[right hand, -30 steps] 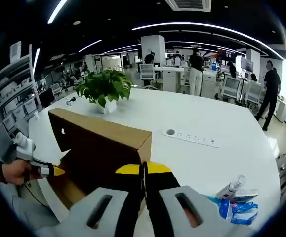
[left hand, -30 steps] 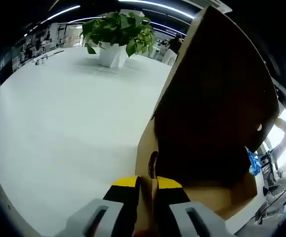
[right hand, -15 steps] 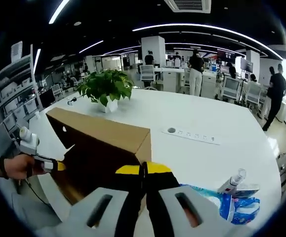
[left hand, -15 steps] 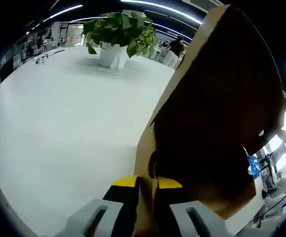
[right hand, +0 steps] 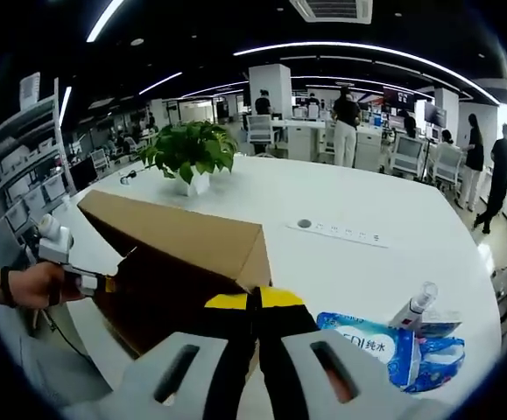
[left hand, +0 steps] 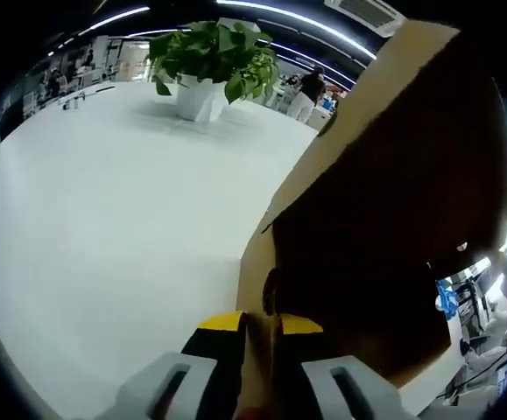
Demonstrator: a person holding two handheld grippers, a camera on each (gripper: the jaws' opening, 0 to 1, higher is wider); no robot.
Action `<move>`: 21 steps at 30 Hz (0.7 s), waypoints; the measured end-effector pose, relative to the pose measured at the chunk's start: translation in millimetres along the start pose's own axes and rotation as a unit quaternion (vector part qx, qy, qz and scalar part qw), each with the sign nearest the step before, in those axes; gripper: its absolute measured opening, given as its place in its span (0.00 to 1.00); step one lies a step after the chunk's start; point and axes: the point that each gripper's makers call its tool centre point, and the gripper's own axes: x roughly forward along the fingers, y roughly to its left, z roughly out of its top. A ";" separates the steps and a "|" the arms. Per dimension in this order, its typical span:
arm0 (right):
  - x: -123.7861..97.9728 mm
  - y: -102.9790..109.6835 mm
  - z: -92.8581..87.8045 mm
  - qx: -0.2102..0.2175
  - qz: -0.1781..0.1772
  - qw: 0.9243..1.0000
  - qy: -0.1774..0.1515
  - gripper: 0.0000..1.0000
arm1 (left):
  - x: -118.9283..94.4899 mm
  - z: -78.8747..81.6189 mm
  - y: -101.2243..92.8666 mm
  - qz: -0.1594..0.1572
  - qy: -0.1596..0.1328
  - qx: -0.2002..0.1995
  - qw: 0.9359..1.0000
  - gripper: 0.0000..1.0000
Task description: Operate the shoe box by opening the lid, removing the specified soft item, and placing it in the target area until the item is outside and the box remains undamaged.
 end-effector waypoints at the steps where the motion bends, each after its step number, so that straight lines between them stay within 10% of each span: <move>1: -0.5 0.2 -1.5 0.005 0.000 1.000 0.000 0.00 | 0.2 -0.1 -0.6 -0.004 0.000 -0.002 1.000 0.13; 14: -2.4 -0.6 -16.1 0.008 -0.006 1.000 -0.003 0.00 | -0.2 -0.1 -4.0 -0.032 0.006 0.014 0.999 0.16; 21: -6.6 2.7 -25.5 0.004 -0.009 1.000 -0.005 0.00 | -8.5 7.5 -6.7 -0.031 -0.004 0.110 0.993 0.14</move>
